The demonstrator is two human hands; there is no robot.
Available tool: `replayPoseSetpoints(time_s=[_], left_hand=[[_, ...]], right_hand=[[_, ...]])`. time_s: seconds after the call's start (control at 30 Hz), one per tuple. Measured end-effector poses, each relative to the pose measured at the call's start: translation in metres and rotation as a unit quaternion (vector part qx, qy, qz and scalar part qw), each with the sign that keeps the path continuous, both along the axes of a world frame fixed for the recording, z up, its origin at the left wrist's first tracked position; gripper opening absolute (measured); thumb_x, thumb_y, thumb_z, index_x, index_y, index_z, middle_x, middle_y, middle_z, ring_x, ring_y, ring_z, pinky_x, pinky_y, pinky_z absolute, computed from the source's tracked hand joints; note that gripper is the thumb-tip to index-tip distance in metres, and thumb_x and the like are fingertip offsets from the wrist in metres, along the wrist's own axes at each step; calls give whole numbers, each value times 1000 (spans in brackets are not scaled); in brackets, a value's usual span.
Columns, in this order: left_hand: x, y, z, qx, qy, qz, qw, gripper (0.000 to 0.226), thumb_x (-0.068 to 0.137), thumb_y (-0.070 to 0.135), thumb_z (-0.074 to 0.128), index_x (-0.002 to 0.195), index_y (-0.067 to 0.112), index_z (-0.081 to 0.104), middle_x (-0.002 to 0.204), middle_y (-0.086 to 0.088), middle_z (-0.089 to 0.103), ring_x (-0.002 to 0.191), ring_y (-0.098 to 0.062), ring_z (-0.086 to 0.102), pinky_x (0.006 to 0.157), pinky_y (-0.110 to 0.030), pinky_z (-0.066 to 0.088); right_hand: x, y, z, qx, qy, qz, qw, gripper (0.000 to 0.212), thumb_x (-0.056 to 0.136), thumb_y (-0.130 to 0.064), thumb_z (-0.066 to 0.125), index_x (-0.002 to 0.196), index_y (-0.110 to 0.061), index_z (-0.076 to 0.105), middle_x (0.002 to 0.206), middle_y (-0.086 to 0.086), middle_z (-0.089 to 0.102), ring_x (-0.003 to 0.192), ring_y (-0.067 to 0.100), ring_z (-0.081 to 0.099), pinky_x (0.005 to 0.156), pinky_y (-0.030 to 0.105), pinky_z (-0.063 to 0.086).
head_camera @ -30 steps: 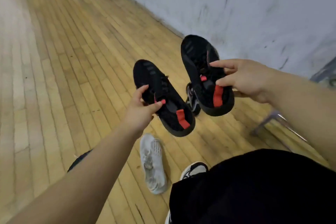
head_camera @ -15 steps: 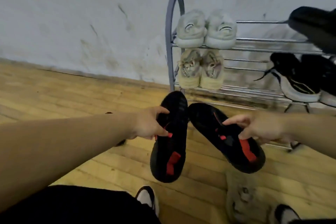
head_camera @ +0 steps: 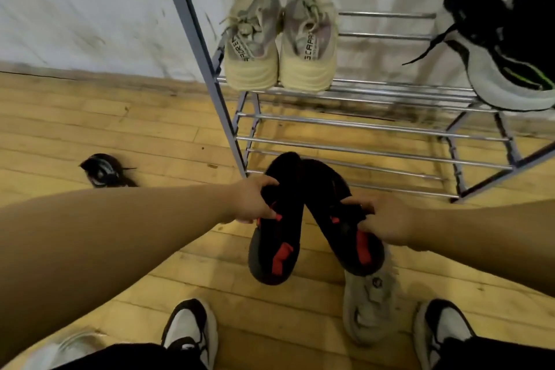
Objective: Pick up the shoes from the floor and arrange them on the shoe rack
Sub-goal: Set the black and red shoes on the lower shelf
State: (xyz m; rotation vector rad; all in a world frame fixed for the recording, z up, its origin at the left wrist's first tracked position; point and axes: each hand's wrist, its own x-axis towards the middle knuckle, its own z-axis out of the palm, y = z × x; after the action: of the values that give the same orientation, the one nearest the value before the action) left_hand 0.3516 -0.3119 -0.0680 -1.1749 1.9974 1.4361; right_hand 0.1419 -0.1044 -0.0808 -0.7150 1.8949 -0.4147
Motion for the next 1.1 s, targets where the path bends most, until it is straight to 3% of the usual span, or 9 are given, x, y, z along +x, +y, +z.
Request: replayPoseSetpoints(time_s=[0.1,0.2,0.27,0.37,0.43,0.5,0.57,0.7,1.1], left_hand=[[-13,-21,-33,-9,60,72,996,80,90,5,76,156,28,36,142,-6,52,116,-26,59,77,-28,58],[-31,-43,-62,-32,96,138,985,76,92,6,73,155,33,39,142,-5,56,122,-27,60,98,-42,57],[-44,-54,-76,-57,104,141,983,72,95,8,70,155,34,40,142,-3,58,122,-25,62,100,-40,56],[-63,-65,-88,-80,104,148,980,59,101,11,61,153,31,43,139,-1,61,121,-23,63,100,-37,55],[-68,-69,-92,-108,99,171,974,51,104,17,58,152,28,44,140,3,60,118,-22,62,94,-35,56],[-66,-62,-93,-145,106,167,969,50,104,27,57,151,30,42,136,9,56,114,-20,60,83,-29,55],[-56,-50,-100,-190,106,119,969,59,98,42,62,152,38,37,143,7,52,123,-23,56,93,-39,55],[-37,-28,-121,-209,47,22,977,102,76,63,74,155,56,10,161,9,21,141,-33,34,112,-54,43],[-53,-32,-132,-252,63,138,956,97,86,52,71,162,32,15,156,-3,35,142,-28,39,111,-50,45]], right_hand=[[8,-20,-31,-88,35,-65,993,56,100,-1,51,145,-34,49,146,-1,51,122,15,55,82,9,51],[1,-51,-60,-132,43,-145,980,52,103,-7,50,147,-35,46,128,-5,57,92,6,59,62,10,50],[-6,-70,-74,-145,59,-165,974,54,102,-13,53,148,-40,44,123,-5,62,99,14,65,72,23,58],[-19,-94,-95,-166,56,-199,964,56,100,-9,55,149,-35,46,130,-5,58,104,12,61,72,16,52],[-25,-104,-106,-167,56,-211,962,54,101,-11,54,149,-33,46,126,-7,62,98,13,66,77,25,58],[-27,-107,-112,-157,64,-203,964,52,104,-20,51,152,-37,41,136,-5,59,120,23,61,93,32,53],[-27,-102,-114,-147,56,-178,971,56,105,-33,52,157,-38,30,156,-4,42,140,23,44,99,28,39],[-23,-89,-108,-136,82,-75,984,90,88,-52,71,160,-37,17,163,-7,28,146,21,33,112,35,36],[-10,-102,-113,-164,107,-115,974,109,75,-42,87,160,-30,21,161,-10,32,144,16,36,113,33,35]])
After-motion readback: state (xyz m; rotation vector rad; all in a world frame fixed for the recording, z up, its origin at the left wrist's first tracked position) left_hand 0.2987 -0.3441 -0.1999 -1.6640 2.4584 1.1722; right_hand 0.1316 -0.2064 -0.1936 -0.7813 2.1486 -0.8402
